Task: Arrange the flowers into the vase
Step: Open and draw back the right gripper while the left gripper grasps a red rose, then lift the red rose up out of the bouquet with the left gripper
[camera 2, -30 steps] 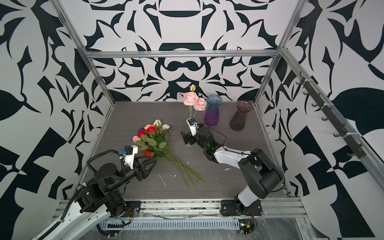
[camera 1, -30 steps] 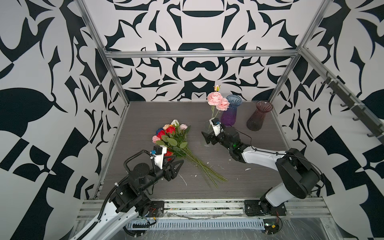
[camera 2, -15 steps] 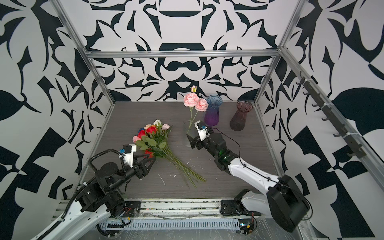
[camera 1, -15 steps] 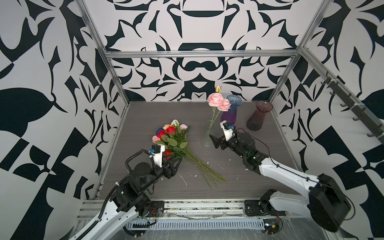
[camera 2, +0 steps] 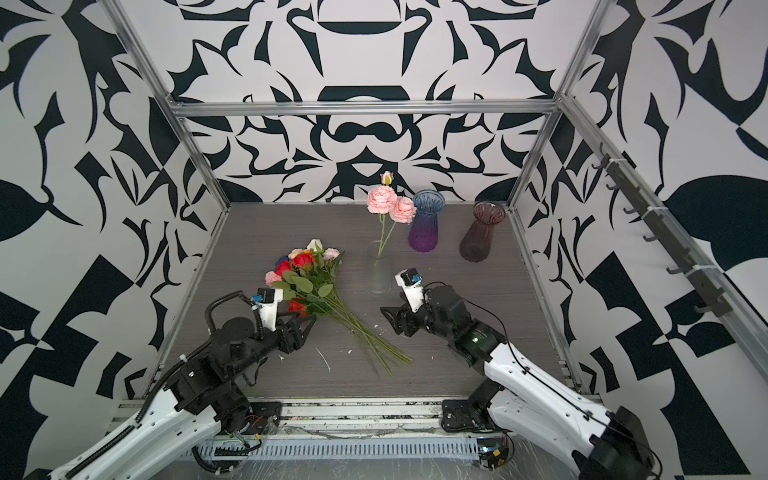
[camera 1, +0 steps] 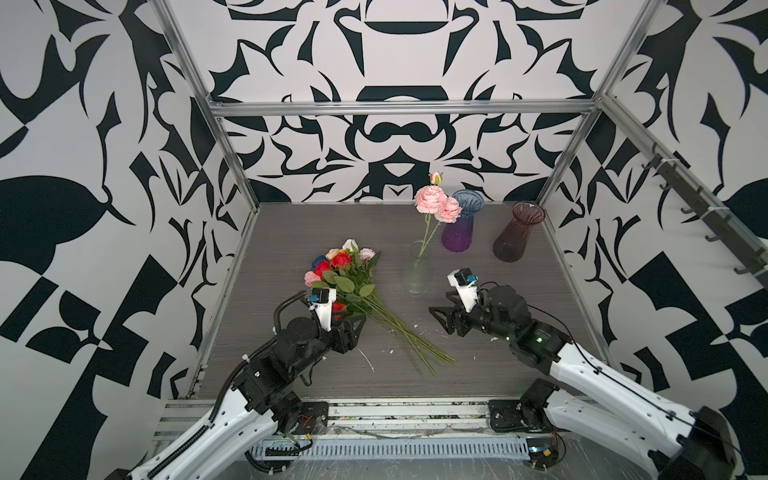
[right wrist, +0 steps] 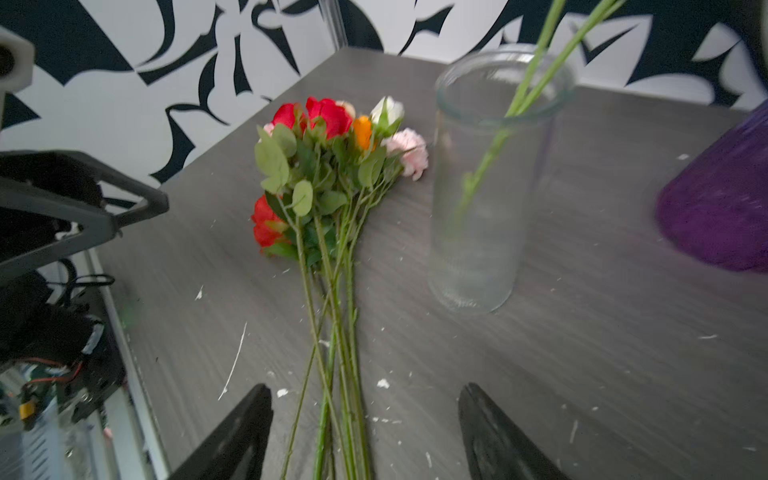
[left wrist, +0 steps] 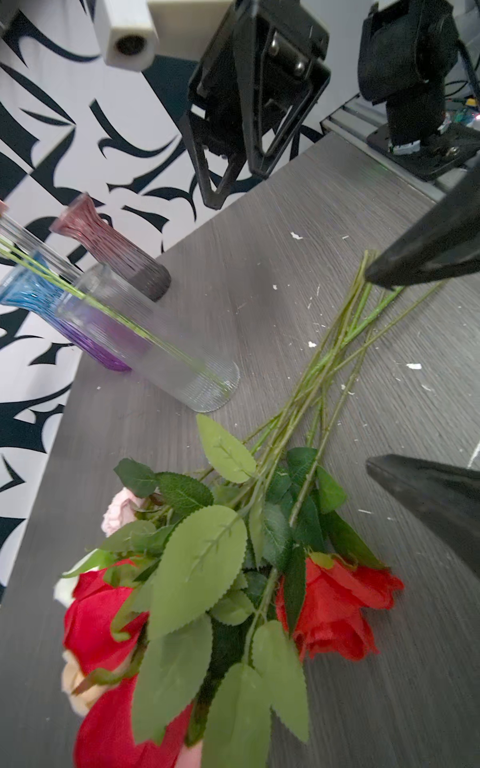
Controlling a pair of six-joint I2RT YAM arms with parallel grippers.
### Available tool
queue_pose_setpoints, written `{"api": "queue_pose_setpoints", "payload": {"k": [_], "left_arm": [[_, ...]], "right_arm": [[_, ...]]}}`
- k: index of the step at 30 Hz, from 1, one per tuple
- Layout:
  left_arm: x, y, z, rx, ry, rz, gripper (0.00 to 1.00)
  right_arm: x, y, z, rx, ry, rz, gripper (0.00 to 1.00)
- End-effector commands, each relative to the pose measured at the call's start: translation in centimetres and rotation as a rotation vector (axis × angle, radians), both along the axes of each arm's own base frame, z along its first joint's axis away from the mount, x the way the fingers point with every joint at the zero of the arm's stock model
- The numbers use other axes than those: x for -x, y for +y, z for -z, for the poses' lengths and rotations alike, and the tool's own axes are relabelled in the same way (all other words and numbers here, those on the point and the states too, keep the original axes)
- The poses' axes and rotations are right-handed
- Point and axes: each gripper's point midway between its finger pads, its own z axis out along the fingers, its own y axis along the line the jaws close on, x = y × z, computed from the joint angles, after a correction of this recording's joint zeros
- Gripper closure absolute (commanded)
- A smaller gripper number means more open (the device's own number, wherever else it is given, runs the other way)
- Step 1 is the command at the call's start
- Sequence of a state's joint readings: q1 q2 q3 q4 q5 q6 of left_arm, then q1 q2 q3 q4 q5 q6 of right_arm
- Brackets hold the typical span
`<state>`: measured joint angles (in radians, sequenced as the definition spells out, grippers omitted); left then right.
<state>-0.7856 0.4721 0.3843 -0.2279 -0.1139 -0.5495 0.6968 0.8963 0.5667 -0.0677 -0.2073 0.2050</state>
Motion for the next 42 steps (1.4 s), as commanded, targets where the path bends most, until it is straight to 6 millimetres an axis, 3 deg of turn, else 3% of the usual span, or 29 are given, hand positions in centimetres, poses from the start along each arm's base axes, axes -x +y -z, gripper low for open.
{"api": "queue_pose_setpoints", "payload": {"k": [1, 5, 11, 17, 21, 26, 30, 42], "left_arm": [[-0.3, -1.4, -1.8, 0.002, 0.010, 0.049, 0.35], [-0.7, -2.2, 0.2, -0.041, 0.206, 0.014, 0.45], [-1.1, -3.8, 2.3, 0.116, 0.361, -0.012, 0.42], [-3.0, -3.0, 4.5, 0.325, 0.493, -0.119, 0.45], [-4.1, -3.2, 6.1, 0.317, 0.574, -0.146, 0.46], [-5.7, -4.0, 6.7, 0.270, 0.607, -0.169, 0.52], [-6.7, -3.3, 7.7, 0.261, 0.620, -0.249, 0.61], [-9.2, -4.5, 9.2, 0.247, 0.646, -0.260, 0.66]], "right_arm": [[0.5, 1.9, 0.2, 0.010, 0.115, -0.040, 0.31], [0.1, 2.7, 1.7, 0.075, 0.152, -0.034, 0.36], [-0.6, 2.6, 2.6, 0.096, 0.167, 0.000, 0.36], [-0.5, 2.2, 2.6, 0.088, 0.154, 0.014, 0.36], [-0.6, 1.9, 2.5, 0.086, 0.147, 0.034, 0.36], [-0.7, 1.9, 2.5, 0.085, 0.149, 0.035, 0.36], [-0.7, 1.8, 2.5, 0.086, 0.147, 0.037, 0.36], [-0.9, 1.7, 2.8, 0.093, 0.155, 0.046, 0.37]]}}
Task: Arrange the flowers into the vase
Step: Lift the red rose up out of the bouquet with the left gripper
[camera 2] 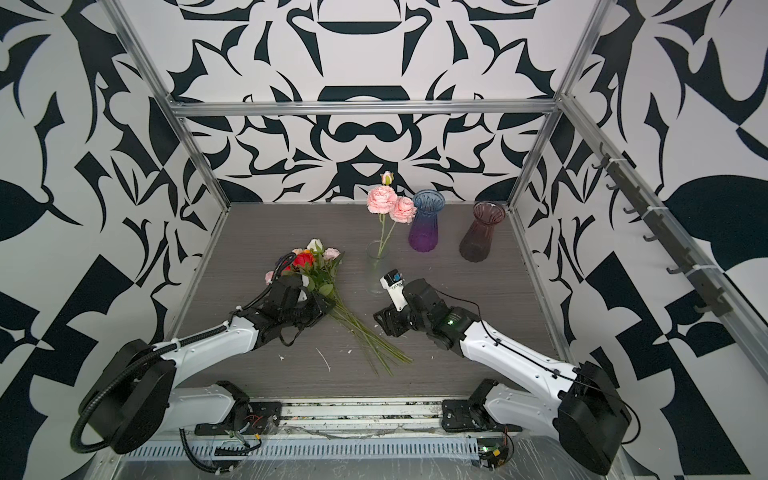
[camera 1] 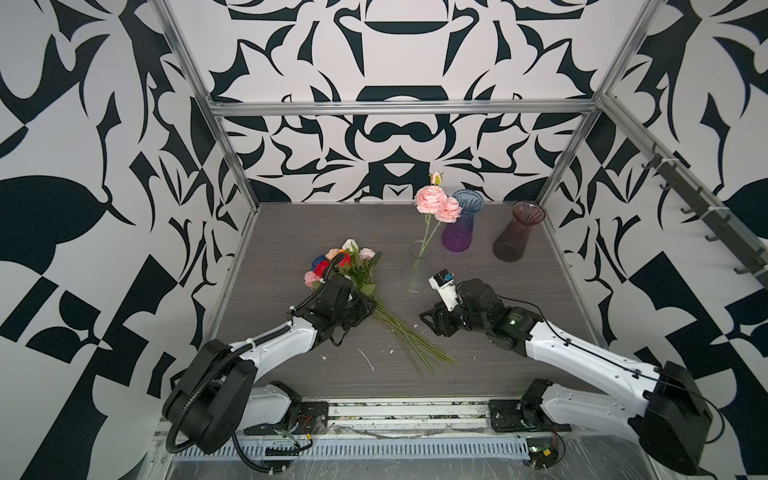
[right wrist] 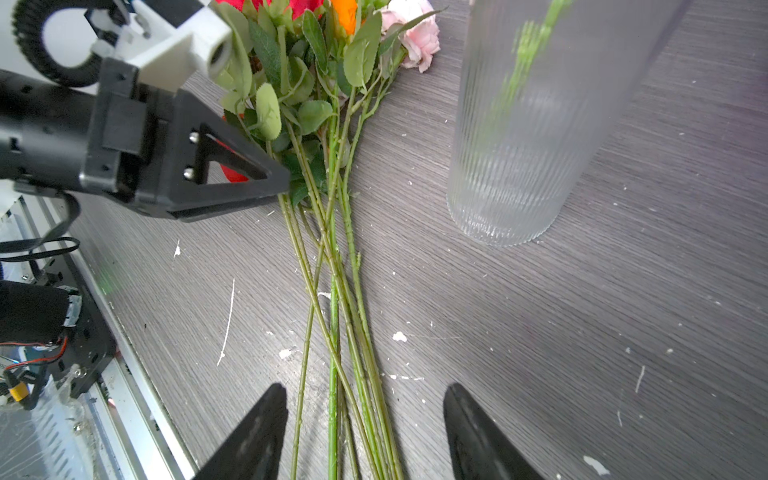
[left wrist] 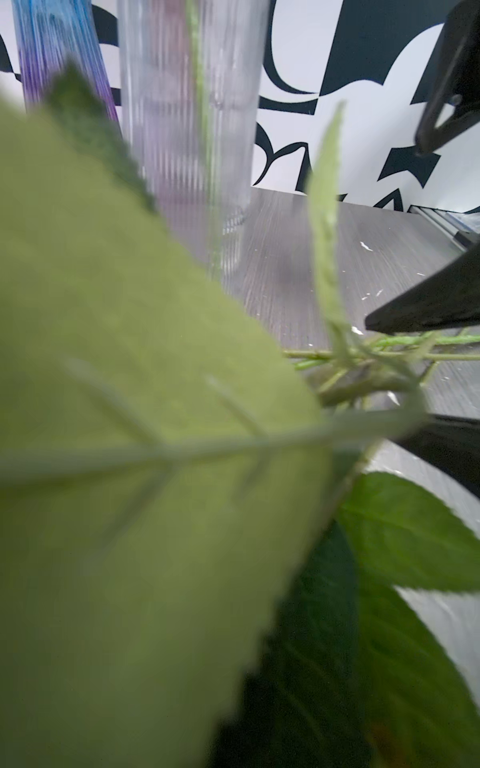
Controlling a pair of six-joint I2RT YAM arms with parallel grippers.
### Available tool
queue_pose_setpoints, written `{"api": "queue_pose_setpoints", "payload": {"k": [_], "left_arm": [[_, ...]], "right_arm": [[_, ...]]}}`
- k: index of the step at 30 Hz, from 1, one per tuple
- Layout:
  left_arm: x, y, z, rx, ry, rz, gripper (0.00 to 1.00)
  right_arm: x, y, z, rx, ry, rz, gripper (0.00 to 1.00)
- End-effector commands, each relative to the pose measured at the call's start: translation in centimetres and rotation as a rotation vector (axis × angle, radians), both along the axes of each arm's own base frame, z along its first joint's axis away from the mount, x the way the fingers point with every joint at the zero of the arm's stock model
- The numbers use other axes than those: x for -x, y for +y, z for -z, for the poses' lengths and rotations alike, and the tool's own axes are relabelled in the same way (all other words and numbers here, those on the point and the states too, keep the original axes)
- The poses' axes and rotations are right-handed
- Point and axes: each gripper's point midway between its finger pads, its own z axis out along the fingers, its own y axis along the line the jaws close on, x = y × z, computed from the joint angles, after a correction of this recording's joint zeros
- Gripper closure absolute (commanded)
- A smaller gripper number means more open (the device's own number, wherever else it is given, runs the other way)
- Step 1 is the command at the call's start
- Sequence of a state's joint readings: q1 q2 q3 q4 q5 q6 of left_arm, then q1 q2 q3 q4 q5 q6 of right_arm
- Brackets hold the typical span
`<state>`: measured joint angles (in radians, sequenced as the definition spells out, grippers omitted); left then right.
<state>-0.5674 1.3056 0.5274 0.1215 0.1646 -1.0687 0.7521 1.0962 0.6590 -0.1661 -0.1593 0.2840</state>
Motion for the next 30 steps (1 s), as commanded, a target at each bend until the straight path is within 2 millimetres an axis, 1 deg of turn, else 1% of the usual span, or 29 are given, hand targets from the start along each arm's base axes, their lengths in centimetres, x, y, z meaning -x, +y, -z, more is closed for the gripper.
{"api": "queue_pose_setpoints", "payload": {"k": [1, 5, 9, 12, 15, 18, 19, 20, 23, 26, 28, 30], "left_arm": [[-1.3, -0.5, -0.8, 0.023, -0.029, -0.014, 0.67], [-1.6, -0.5, -0.7, 0.014, -0.034, -0.019, 0.73], [-1.8, -0.4, -0.9, 0.004, -0.042, -0.021, 0.77], [-1.8, -0.3, -1.2, 0.006, -0.054, -0.025, 0.82], [-1.8, -0.2, -1.7, 0.004, -0.066, -0.026, 0.85], [-1.8, 0.0, -2.5, 0.002, -0.086, -0.026, 0.90], [-1.7, 0.1, -2.5, -0.005, -0.086, -0.025, 0.92], [-1.8, 0.2, -3.5, 0.005, -0.113, -0.027, 0.93], [-1.7, 0.5, -4.7, -0.006, -0.140, -0.028, 0.95], [-1.6, 0.9, -6.5, -0.016, -0.177, -0.025, 0.96], [-1.7, 1.2, -8.2, -0.019, -0.215, -0.030, 0.96], [-1.8, 1.7, -10.5, -0.020, -0.264, -0.038, 0.96]], "right_arm": [[-0.8, 0.2, -1.3, -0.023, -0.035, 0.019, 0.37], [-0.8, 0.3, -1.3, -0.025, -0.036, 0.016, 0.37], [-0.7, 0.2, -1.3, -0.023, -0.037, 0.016, 0.40], [-0.8, 0.1, -1.5, -0.027, -0.045, 0.020, 0.40], [-0.7, 0.1, -1.5, -0.027, -0.044, 0.018, 0.40], [-0.7, 0.1, -1.5, -0.025, -0.045, 0.019, 0.41], [-0.8, 0.1, -1.5, -0.025, -0.046, 0.020, 0.41], [-0.7, 0.1, -1.5, -0.025, -0.044, 0.019, 0.41], [-0.7, -0.1, -1.5, -0.023, -0.047, 0.023, 0.41], [-0.7, -0.1, -1.5, -0.024, -0.049, 0.024, 0.41], [-0.7, -0.1, -1.5, -0.023, -0.048, 0.026, 0.41], [-0.7, -0.2, -1.5, -0.022, -0.048, 0.027, 0.41]]}}
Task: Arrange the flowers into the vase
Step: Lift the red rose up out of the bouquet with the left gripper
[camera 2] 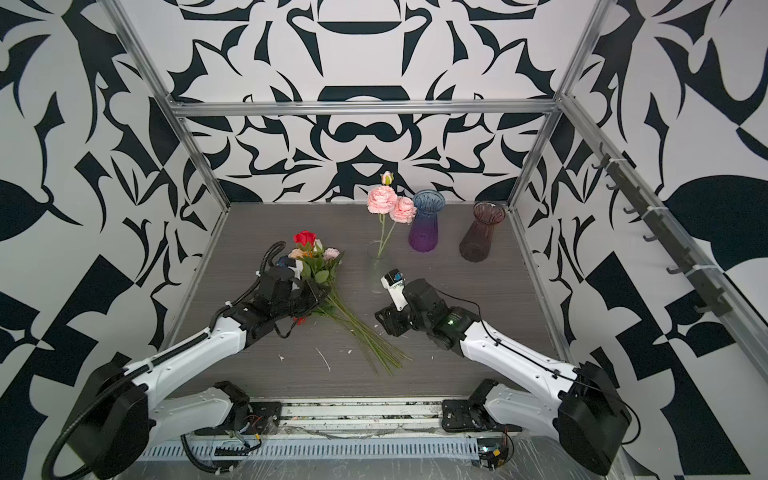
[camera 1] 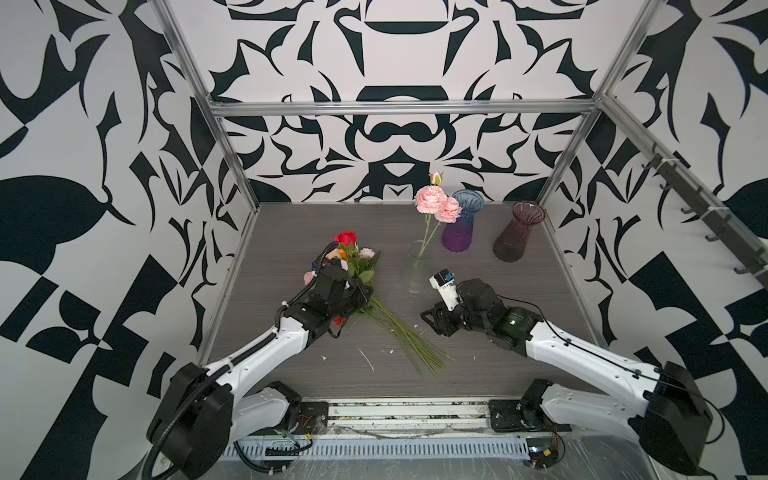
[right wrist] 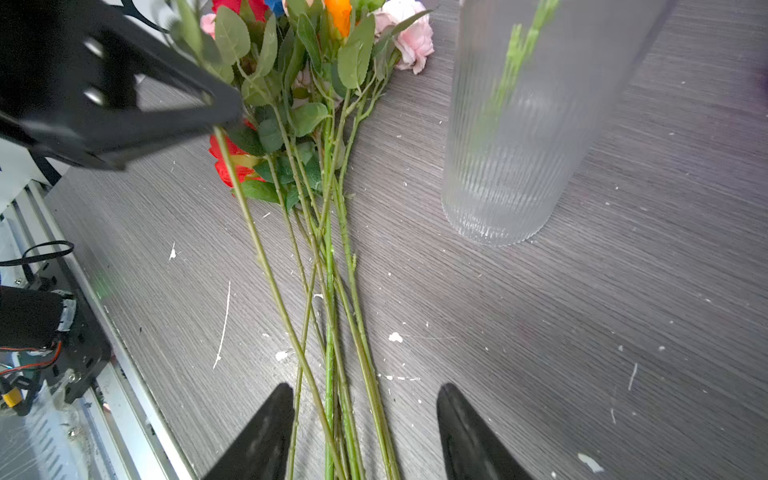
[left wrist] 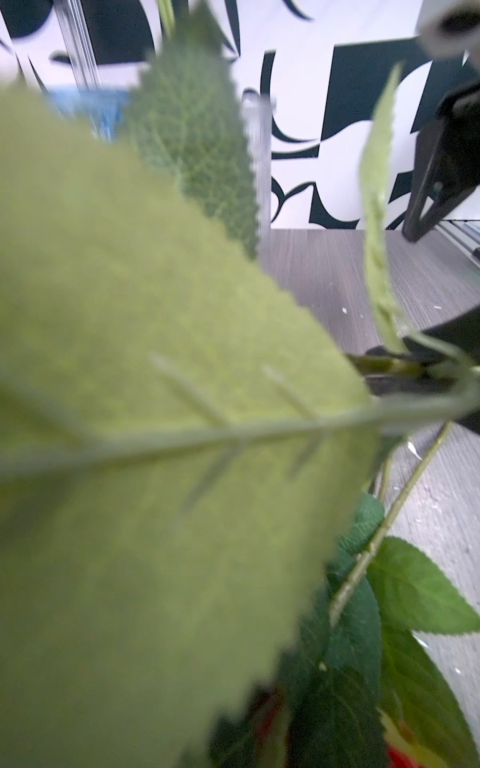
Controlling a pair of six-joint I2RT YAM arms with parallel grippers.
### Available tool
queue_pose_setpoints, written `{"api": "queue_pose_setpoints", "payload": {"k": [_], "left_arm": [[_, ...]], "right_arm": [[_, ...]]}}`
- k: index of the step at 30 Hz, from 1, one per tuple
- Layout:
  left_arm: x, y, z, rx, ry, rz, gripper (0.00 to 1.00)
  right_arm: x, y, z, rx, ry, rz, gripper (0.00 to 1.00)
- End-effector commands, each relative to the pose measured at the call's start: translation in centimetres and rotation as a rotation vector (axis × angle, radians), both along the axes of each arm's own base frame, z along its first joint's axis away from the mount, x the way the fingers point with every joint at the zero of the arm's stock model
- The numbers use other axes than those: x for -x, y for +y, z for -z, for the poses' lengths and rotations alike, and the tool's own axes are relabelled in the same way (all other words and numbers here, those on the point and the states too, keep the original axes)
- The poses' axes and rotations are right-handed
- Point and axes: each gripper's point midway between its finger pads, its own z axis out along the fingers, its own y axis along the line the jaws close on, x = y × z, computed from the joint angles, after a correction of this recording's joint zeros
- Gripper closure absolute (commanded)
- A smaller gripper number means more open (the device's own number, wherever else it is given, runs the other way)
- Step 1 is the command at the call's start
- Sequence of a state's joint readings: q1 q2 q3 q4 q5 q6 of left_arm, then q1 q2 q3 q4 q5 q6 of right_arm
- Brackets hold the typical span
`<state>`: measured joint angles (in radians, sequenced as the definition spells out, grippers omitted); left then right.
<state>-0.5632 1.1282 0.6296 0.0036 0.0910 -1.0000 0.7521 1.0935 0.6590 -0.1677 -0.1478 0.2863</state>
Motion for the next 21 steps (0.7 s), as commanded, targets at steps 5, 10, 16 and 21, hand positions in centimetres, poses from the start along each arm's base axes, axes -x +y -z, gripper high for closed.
{"api": "queue_pose_setpoints", "payload": {"k": [5, 10, 16, 21], "left_arm": [[-0.3, 2.0, -9.7, 0.009, -0.209, -0.029, 0.96], [0.4, 1.8, -18.0, 0.047, -0.440, 0.030, 1.00], [1.9, 2.9, -26.9, -0.013, -0.759, 0.062, 1.00], [2.4, 3.5, -31.1, -0.054, -0.936, 0.053, 1.00]], "right_arm": [[-0.5, 0.2, -1.4, -0.033, -0.040, 0.006, 0.42], [-0.6, 0.4, -1.3, -0.027, -0.028, 0.000, 0.42], [-0.5, 0.0, -1.7, -0.040, -0.050, 0.019, 0.44], [-0.4, -0.5, -2.0, -0.051, -0.069, 0.035, 0.45]]}}
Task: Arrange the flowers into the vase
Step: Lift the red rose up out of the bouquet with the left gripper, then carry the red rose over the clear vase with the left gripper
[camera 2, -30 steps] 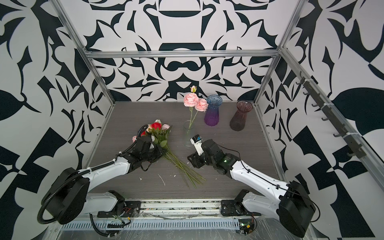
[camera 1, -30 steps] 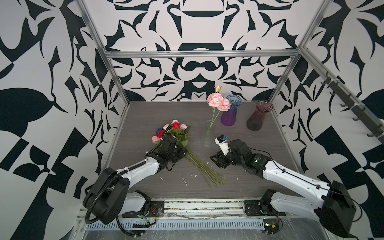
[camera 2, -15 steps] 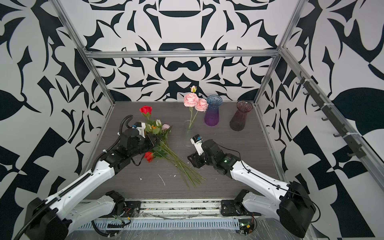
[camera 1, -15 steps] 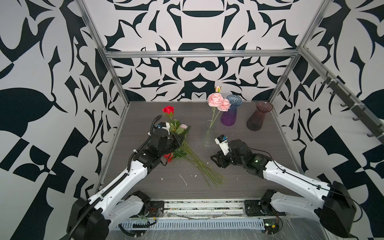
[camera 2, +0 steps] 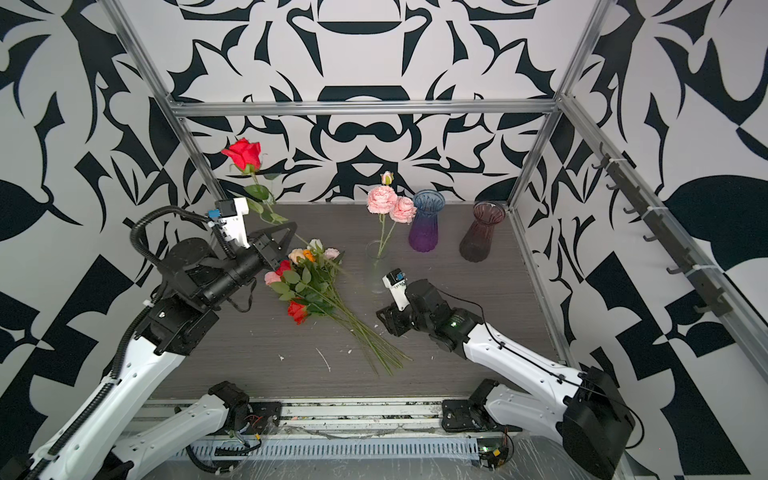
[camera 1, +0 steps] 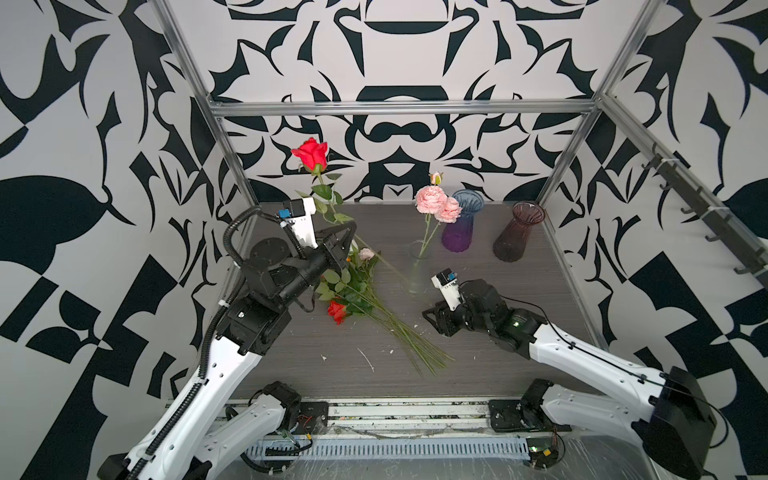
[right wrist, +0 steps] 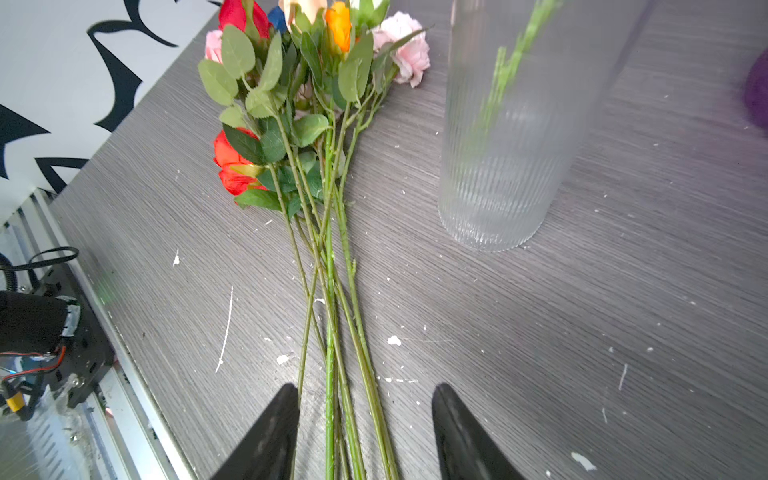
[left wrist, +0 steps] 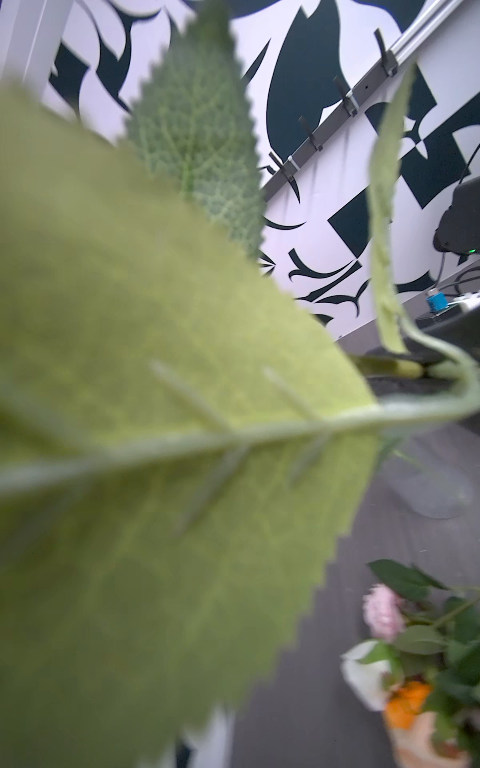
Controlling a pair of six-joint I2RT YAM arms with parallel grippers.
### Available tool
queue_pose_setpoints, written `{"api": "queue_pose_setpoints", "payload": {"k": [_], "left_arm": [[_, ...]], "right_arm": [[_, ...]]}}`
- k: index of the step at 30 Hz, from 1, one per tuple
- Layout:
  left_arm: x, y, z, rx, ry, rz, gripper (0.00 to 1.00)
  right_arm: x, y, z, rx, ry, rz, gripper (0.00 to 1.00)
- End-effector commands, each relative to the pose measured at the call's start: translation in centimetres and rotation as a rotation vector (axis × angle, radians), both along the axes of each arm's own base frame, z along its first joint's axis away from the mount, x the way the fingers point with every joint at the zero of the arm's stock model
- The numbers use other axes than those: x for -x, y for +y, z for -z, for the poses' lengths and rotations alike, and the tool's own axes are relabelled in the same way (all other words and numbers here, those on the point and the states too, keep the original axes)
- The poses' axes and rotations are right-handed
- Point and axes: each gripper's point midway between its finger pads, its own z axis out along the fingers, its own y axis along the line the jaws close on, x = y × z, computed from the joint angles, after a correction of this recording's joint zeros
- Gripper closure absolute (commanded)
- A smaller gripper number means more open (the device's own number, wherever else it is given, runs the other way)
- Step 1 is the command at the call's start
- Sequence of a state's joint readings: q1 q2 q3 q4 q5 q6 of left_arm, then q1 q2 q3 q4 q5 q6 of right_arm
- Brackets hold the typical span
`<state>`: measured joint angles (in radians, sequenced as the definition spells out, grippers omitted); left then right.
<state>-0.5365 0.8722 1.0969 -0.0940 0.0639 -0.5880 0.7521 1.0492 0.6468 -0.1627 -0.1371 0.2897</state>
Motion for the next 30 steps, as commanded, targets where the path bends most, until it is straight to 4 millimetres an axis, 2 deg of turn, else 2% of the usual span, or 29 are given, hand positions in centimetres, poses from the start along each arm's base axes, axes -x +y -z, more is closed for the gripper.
{"api": "queue_pose_setpoints", "payload": {"k": [1, 3, 6, 12, 15, 21, 30], "left_arm": [[0.2, 0.5, -3.0, -0.055, -0.165, -0.031, 1.00], [0.0, 0.5, -3.8, -0.072, -0.207, -0.042, 1.00], [-0.8, 0.0, -4.7, -0.111, -0.246, -0.047, 1.00], [-2.8, -1.7, -5.6, -0.163, -0.285, -0.025, 1.00], [-3.8, -2.4, -5.8, -0.157, -0.303, -0.025, 1.00], [-5.8, -3.7, -5.6, -0.179, -0.306, -0.017, 1.00], [-7.9, -5.2, -3.8, -0.181, -0.265, 0.004, 1.00]], "right_arm": [[-0.5, -0.3, -1.1, -0.029, -0.041, 0.026, 0.45], [-0.4, -0.4, -1.1, -0.029, -0.045, 0.033, 0.46], [-0.5, -1.4, -1.5, -0.036, -0.070, 0.081, 0.53], [-0.3, -3.7, -2.4, -0.055, -0.130, 0.168, 0.53], [-0.3, -4.2, -2.5, -0.061, -0.140, 0.192, 0.53], [-0.2, -4.5, -2.7, -0.063, -0.149, 0.201, 0.53], [-0.2, -5.0, -2.8, -0.070, -0.160, 0.219, 0.54]]}}
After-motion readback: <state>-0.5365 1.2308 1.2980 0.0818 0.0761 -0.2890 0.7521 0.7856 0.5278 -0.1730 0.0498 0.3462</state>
